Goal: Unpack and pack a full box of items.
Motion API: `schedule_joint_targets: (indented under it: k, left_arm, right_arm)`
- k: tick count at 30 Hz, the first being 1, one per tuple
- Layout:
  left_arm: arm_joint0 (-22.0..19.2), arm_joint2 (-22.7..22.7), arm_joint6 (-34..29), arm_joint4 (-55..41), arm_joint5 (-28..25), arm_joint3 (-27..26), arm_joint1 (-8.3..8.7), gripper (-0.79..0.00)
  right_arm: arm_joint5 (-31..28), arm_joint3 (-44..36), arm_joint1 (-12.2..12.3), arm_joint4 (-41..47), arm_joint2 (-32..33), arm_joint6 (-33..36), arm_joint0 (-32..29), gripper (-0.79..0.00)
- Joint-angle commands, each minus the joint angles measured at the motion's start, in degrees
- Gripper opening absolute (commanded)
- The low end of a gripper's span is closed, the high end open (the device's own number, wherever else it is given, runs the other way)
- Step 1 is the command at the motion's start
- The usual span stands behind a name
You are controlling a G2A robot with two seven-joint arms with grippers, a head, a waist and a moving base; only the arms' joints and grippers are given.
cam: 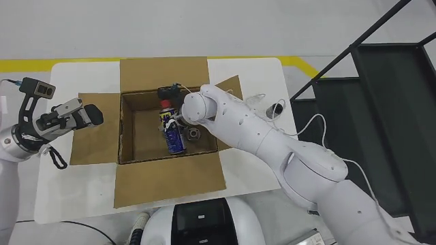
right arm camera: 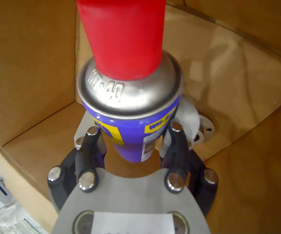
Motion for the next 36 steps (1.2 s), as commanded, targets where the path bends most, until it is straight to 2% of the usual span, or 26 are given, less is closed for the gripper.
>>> schedule_joint_targets:
  k: [1, 7, 13, 20, 25, 32, 36]
  left_arm:
    - [0.0, 0.0, 0.0, 0.0, 0.0, 0.0, 0.0, 0.0]
    - [0.0, 0.0, 0.0, 0.0, 0.0, 0.0, 0.0, 0.0]
    - [0.0, 0.0, 0.0, 0.0, 0.0, 0.0, 0.0, 0.0]
    - [0.0, 0.0, 0.0, 0.0, 0.0, 0.0, 0.0, 0.0]
    - [0.0, 0.0, 0.0, 0.0, 0.0, 0.0, 0.0, 0.0]
    - [0.0, 0.0, 0.0, 0.0, 0.0, 0.0, 0.0, 0.0]
    - [0.0, 0.0, 0.0, 0.0, 0.0, 0.0, 0.0, 0.0]
  right_arm:
    - [-0.5, 0.2, 0.0, 0.2, 0.6, -0.4, -0.4, 0.0]
    - [-4.0, -3.2, 1.6, 0.6, 3.7, -1.0, -3.1, 0.0]
    - [-7.7, -16.8, 6.4, -3.1, 10.6, -3.9, -9.3, 0.0]
    - [-12.4, -43.2, 13.8, -10.8, 25.6, -3.9, -25.4, 0.0]
    - [-18.9, -58.3, 17.5, -13.2, 37.3, -3.5, -37.7, 0.0]
    - [-31.2, -69.1, 20.3, -13.3, 53.8, -11.4, -52.4, 0.0]
    - [-33.6, -70.2, 21.1, -15.6, 61.2, -16.9, -59.3, 0.0]
